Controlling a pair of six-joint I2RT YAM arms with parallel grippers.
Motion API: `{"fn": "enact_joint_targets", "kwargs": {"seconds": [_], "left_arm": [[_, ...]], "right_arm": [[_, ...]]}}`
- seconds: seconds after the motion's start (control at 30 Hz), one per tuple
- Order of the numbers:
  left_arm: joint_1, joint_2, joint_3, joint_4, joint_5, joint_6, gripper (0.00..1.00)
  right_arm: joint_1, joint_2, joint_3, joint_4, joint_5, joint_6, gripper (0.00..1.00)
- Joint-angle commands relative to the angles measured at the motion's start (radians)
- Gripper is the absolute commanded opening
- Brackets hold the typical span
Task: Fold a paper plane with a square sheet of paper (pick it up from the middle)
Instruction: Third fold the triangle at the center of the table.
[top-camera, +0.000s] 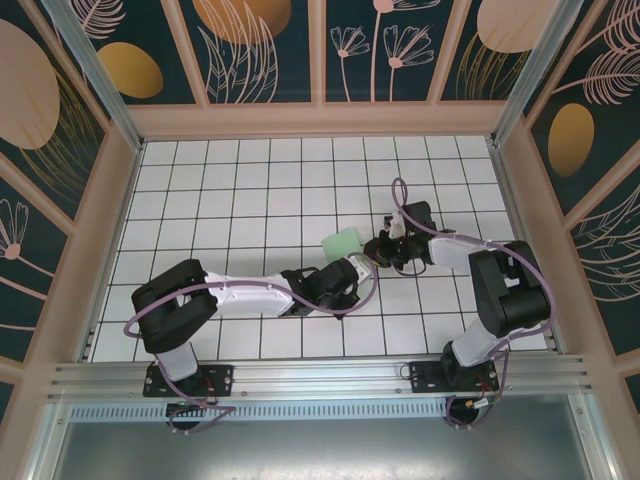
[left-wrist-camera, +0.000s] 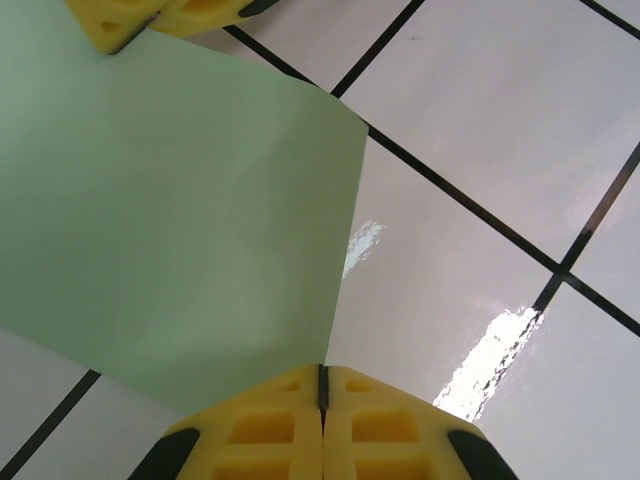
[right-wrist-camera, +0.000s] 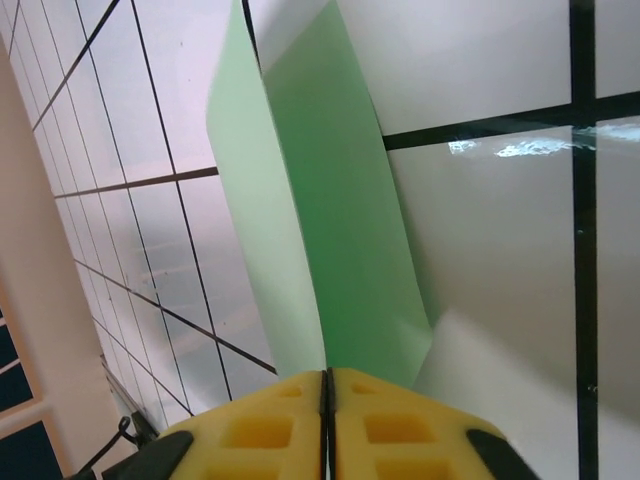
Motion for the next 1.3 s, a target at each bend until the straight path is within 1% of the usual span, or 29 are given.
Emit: {"fn": "enact_joint_targets", "kwargs": {"seconds": [0.0, 0.03, 0.1, 0.13, 0.2, 0.27, 0.3, 0.33, 0.37, 0.5, 0.6, 0.67, 0.7, 0.87, 1.0, 1.03, 1.17, 1.27], "left_arm": [[0.006, -0.031, -0.006, -0.008, -0.031, 0.009, 0.13], [0.005, -0.028, -0.007, -0.007, -0.027, 0.006, 0.14], [0.005, -0.03, -0.011, -0.006, -0.027, 0.002, 0.15], [0.006, -0.03, -0.014, -0.006, -0.028, -0.001, 0.2], [0.005, -0.03, -0.016, -0.01, -0.034, -0.006, 0.34], [0.006, -0.028, -0.017, -0.015, -0.032, -0.009, 0.36], [0.006, -0.029, -0.013, -0.017, -0.037, -0.012, 0.39], [0.005, -0.03, -0.013, -0.015, -0.046, -0.015, 0.45], [0.004, -0.03, -0.009, -0.013, -0.057, -0.02, 0.47], [-0.003, -0.057, 0.01, -0.012, -0.122, -0.03, 0.51], [-0.017, -0.044, 0.022, -0.02, -0.184, -0.024, 0.54], [-0.03, -0.041, 0.064, -0.026, -0.231, -0.013, 0.54], [-0.035, -0.016, 0.074, -0.03, -0.249, -0.007, 0.55], [-0.046, 0.017, 0.111, -0.044, -0.267, 0.014, 0.57], [-0.052, 0.038, 0.136, -0.063, -0.262, 0.024, 0.59], [-0.055, 0.042, 0.139, -0.069, -0.26, 0.025, 0.61], [-0.071, 0.046, 0.135, -0.079, -0.261, 0.04, 0.75], [-0.08, 0.066, 0.142, -0.094, -0.294, 0.051, 0.76]], "right_arm": [[0.018, -0.019, -0.009, 0.046, 0.002, 0.062, 0.06], [0.022, -0.025, -0.013, 0.053, 0.006, 0.078, 0.04], [0.025, -0.037, -0.023, 0.069, 0.013, 0.102, 0.03], [0.026, -0.044, -0.027, 0.069, 0.024, 0.113, 0.02], [0.028, -0.058, -0.034, 0.071, 0.044, 0.136, 0.01], [0.03, -0.071, -0.043, 0.084, 0.054, 0.165, 0.01], [0.035, -0.078, -0.046, 0.089, 0.061, 0.18, 0.01], [0.039, -0.083, -0.048, 0.092, 0.071, 0.191, 0.01], [0.044, -0.087, -0.05, 0.093, 0.078, 0.199, 0.01], [0.052, -0.091, -0.057, 0.103, 0.087, 0.218, 0.01], [0.054, -0.086, -0.062, 0.113, 0.088, 0.228, 0.02], [0.054, -0.082, -0.064, 0.113, 0.092, 0.227, 0.02], [0.054, -0.081, -0.065, 0.114, 0.095, 0.227, 0.01], [0.054, -0.077, -0.065, 0.111, 0.096, 0.226, 0.02], [0.053, -0.072, -0.062, 0.112, 0.096, 0.224, 0.02], [0.053, -0.072, -0.061, 0.11, 0.096, 0.225, 0.02], [0.053, -0.068, -0.055, 0.113, 0.097, 0.225, 0.02], [0.054, -0.064, -0.052, 0.11, 0.096, 0.221, 0.02]]}}
